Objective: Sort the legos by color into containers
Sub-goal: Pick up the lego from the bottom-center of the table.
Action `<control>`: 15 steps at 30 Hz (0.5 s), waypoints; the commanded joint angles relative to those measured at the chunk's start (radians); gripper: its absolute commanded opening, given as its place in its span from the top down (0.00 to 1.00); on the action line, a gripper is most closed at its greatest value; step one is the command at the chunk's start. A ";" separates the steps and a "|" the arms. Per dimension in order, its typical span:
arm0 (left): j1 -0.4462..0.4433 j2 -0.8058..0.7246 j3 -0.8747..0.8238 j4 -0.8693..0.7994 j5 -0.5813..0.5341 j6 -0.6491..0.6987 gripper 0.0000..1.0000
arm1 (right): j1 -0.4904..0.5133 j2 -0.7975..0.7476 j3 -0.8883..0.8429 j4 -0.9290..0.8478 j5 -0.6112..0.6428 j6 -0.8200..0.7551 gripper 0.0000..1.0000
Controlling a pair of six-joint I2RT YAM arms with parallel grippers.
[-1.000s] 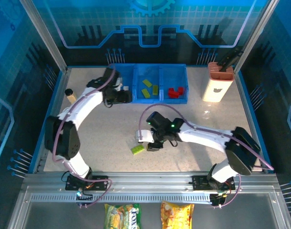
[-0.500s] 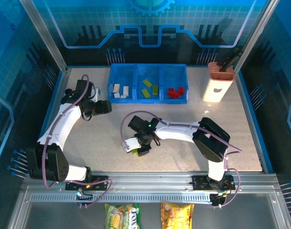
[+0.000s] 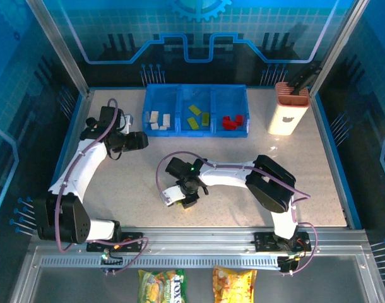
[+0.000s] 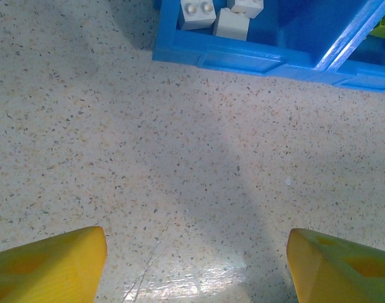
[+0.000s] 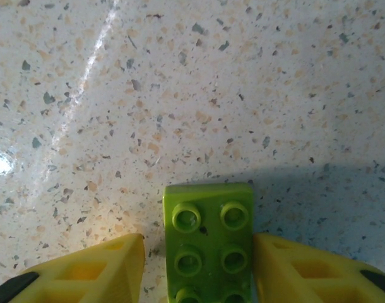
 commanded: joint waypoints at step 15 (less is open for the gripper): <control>0.008 -0.009 -0.007 0.012 0.008 0.019 0.24 | 0.005 0.029 0.071 -0.056 0.011 -0.030 0.63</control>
